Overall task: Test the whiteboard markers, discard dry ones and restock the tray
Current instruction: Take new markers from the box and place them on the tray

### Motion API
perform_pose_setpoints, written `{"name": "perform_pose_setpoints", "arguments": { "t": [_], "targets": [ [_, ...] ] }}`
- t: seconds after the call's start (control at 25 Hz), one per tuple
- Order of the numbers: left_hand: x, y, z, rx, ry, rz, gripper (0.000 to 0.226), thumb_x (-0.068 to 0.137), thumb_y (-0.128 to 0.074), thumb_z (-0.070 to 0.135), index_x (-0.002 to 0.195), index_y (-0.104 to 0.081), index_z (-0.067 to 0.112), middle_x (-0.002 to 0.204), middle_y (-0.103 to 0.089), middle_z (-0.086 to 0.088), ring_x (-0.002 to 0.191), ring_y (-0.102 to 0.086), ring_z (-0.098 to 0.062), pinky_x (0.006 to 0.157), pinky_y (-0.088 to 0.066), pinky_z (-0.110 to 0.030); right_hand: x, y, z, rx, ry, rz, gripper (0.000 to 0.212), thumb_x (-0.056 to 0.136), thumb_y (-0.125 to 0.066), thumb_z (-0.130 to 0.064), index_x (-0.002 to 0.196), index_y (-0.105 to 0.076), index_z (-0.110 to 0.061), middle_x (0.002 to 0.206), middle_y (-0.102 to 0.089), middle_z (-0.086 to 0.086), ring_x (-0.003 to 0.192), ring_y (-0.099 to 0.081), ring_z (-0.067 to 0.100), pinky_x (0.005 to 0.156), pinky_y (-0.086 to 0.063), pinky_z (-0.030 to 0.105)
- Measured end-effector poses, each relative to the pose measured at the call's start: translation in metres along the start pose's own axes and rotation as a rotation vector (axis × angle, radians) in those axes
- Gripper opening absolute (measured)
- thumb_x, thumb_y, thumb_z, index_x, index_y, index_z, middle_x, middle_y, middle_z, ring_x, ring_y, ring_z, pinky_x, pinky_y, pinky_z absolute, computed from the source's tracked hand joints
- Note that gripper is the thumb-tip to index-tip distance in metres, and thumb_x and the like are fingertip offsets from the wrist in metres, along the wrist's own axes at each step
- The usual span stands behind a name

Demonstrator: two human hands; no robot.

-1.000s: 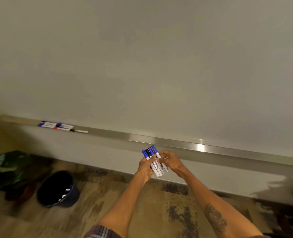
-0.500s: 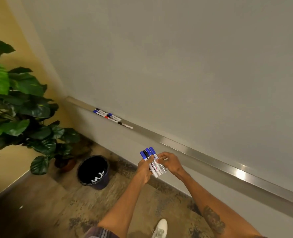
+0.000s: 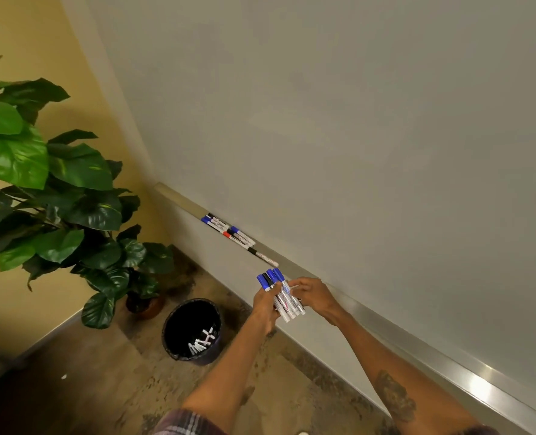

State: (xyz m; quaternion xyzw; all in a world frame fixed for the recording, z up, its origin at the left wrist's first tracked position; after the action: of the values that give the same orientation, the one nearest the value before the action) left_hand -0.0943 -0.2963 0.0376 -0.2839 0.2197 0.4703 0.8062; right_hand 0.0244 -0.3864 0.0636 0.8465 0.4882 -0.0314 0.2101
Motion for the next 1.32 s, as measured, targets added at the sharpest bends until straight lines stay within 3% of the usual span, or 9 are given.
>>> {"name": "perform_pose_setpoints", "arguments": {
  "t": [0.08, 0.16, 0.32, 0.48, 0.68, 1.0, 1.16, 1.32],
  "targets": [
    [0.021, 0.000, 0.021, -0.011, -0.003, 0.017, 0.030, 0.095, -0.064, 0.020, 0.123, -0.060, 0.008, 0.116, -0.069, -0.019, 0.095, -0.070, -0.033, 0.077, -0.058, -0.041, 0.030, -0.001, -0.011, 0.000, 0.009, -0.015, 0.019, 0.094, -0.062, -0.020, 0.109, -0.072, -0.013, 0.099, -0.075, 0.004, 0.084, -0.073, 0.019, 0.073, -0.060, 0.026],
    [0.041, 0.001, 0.035, -0.018, 0.003, 0.034, 0.030, 0.096, -0.063, 0.020, 0.124, -0.060, 0.008, 0.116, -0.069, -0.019, 0.100, -0.069, -0.035, 0.085, -0.058, -0.045, 0.057, -0.004, -0.016, -0.020, 0.009, -0.029, 0.016, 0.094, -0.062, -0.017, 0.108, -0.071, -0.017, 0.098, -0.074, 0.001, 0.082, -0.073, 0.015, 0.071, -0.059, 0.023],
    [0.071, 0.011, 0.047, -0.039, 0.030, 0.050, 0.032, 0.097, -0.061, 0.021, 0.125, -0.060, 0.006, 0.115, -0.070, -0.020, 0.102, -0.069, -0.037, 0.097, -0.052, -0.054, 0.098, -0.014, -0.014, -0.070, 0.025, -0.026, 0.019, 0.090, -0.066, -0.016, 0.107, -0.073, -0.017, 0.099, -0.075, 0.001, 0.083, -0.073, 0.015, 0.078, -0.061, 0.033],
    [0.093, 0.026, 0.054, -0.073, 0.081, 0.074, 0.020, 0.096, -0.062, 0.018, 0.112, -0.065, 0.006, 0.109, -0.072, -0.017, 0.100, -0.070, -0.035, 0.097, -0.051, -0.057, 0.124, -0.023, -0.016, -0.145, 0.041, 0.038, 0.016, 0.091, -0.065, -0.016, 0.103, -0.075, -0.017, 0.093, -0.074, -0.005, 0.083, -0.070, 0.012, 0.080, -0.057, 0.030],
    [0.135, 0.040, 0.081, -0.034, 0.132, 0.050, 0.017, 0.095, -0.064, 0.018, 0.110, -0.064, 0.009, 0.107, -0.072, -0.016, 0.099, -0.071, -0.033, 0.096, -0.052, -0.057, 0.163, -0.026, -0.016, -0.377, 0.049, 0.163, 0.021, 0.092, -0.066, -0.015, 0.112, -0.072, -0.011, 0.106, -0.072, 0.003, 0.094, -0.067, 0.014, 0.083, -0.053, 0.021],
    [0.223, 0.068, 0.125, 0.081, 0.204, 0.015, 0.020, 0.094, -0.065, 0.019, 0.112, -0.066, 0.009, 0.101, -0.075, -0.015, 0.094, -0.074, -0.030, 0.092, -0.056, -0.052, 0.226, -0.057, -0.015, -0.667, -0.061, 0.320, 0.021, 0.095, -0.059, -0.013, 0.112, -0.072, -0.016, 0.106, -0.070, 0.004, 0.095, -0.066, 0.020, 0.079, -0.052, 0.028],
    [0.249, 0.082, 0.123, 0.098, 0.282, 0.008, 0.013, 0.095, -0.063, 0.019, 0.101, -0.068, 0.008, 0.096, -0.075, -0.013, 0.089, -0.074, -0.029, 0.095, -0.055, -0.049, 0.246, -0.072, -0.009, -0.769, -0.088, 0.320, 0.019, 0.092, -0.064, -0.012, 0.109, -0.072, -0.015, 0.105, -0.071, 0.005, 0.094, -0.067, 0.018, 0.079, -0.051, 0.024],
    [0.264, 0.096, 0.124, 0.152, 0.328, 0.046, 0.015, 0.094, -0.065, 0.020, 0.089, -0.069, 0.007, 0.095, -0.074, -0.014, 0.089, -0.072, -0.030, 0.097, -0.053, -0.051, 0.258, -0.082, 0.004, -0.753, -0.127, 0.300, 0.019, 0.094, -0.061, -0.017, 0.109, -0.071, -0.014, 0.106, -0.070, 0.006, 0.095, -0.066, 0.020, 0.082, -0.053, 0.029]
  ]
}}
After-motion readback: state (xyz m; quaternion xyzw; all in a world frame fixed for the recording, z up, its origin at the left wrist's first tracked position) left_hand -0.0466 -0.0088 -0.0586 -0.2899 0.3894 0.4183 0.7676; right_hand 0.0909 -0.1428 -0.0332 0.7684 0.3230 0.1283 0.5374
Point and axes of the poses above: each hand's wrist, its own x-axis towards the middle knuckle, its own y-axis out of the back of the hand, z = x × y, the point moved 3 cm from there along x, towards the middle knuckle
